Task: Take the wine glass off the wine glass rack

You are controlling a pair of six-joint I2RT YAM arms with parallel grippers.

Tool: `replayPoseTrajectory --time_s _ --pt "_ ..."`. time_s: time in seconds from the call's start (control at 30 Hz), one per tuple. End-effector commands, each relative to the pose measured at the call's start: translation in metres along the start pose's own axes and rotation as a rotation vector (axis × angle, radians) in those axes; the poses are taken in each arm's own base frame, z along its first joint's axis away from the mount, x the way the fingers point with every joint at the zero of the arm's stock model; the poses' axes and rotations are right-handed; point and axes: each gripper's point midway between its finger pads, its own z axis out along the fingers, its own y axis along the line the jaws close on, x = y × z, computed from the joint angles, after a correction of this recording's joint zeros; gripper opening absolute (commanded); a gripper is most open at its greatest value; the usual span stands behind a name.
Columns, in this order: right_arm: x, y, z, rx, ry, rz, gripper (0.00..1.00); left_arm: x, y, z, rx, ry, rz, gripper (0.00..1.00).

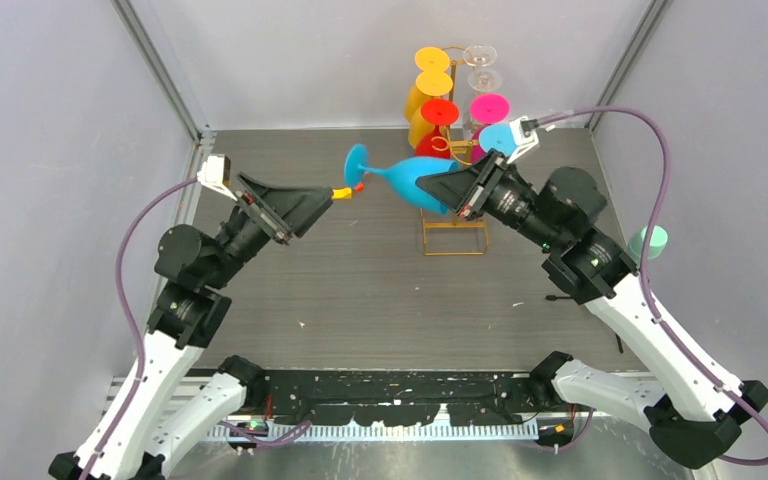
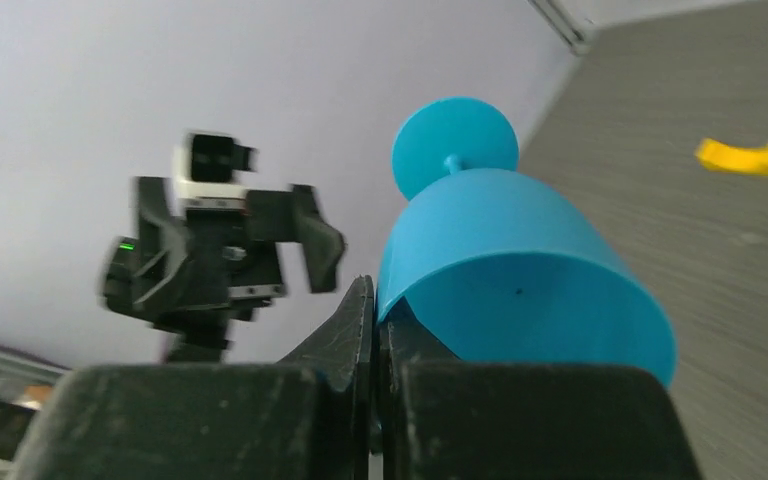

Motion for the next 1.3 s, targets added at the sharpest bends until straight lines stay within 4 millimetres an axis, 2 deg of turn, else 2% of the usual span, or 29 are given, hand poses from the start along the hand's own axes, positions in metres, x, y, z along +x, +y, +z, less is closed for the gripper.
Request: replayPoseTrajectory --time_s 0.0,0.1,0.13,0.23,0.3,0.37,0.5,0.6,0.73,0.93,1.27 --pt "0.043 -0.069 -0.018 0.277 0.235 -0.158 0.0 0.033 0.076 -0.044 -0.342 0.232 0.308 1.0" --pt "0.055 -0.087 -0.029 0.347 0.316 -0.212 0.0 0.03 0.109 -0.073 -0.529 0.277 0.43 1.0" --pt "0.064 -0.096 -0.037 0.387 0.366 -0.215 0.01 0.027 0.118 -0.082 -0.583 0.284 0.473 1.0" --pt "0.075 -0.111 -0.054 0.464 0.447 -0.278 0.0 0.015 0.137 -0.1 -0.701 0.287 0.575 1.0" --pt "0.079 -0.134 -0.069 0.589 0.481 -0.33 0.0 0.01 0.145 -0.103 -0.741 0.293 0.611 1.0" --pt "0.082 -0.167 -0.094 0.778 0.538 -0.393 0.0 0.01 0.151 -0.102 -0.755 0.313 0.626 1.0" --pt "0.087 -0.199 -0.125 0.974 0.625 -0.448 0.0 0.013 0.159 -0.096 -0.759 0.358 0.632 0.99" --pt "0.086 -0.213 -0.14 1.072 0.632 -0.457 0.0 0.008 0.166 -0.094 -0.786 0.341 0.642 0.95" --pt "0.089 -0.227 -0.155 1.161 0.638 -0.46 0.0 0.0 0.167 -0.085 -0.768 0.286 0.666 0.95" --pt "0.104 -0.247 -0.165 1.253 0.632 -0.4 0.0 -0.011 0.168 -0.075 -0.76 0.234 0.697 0.95" --pt "0.105 -0.274 -0.198 1.413 0.576 -0.255 0.0 -0.02 0.15 -0.06 -0.662 0.143 0.714 0.95"
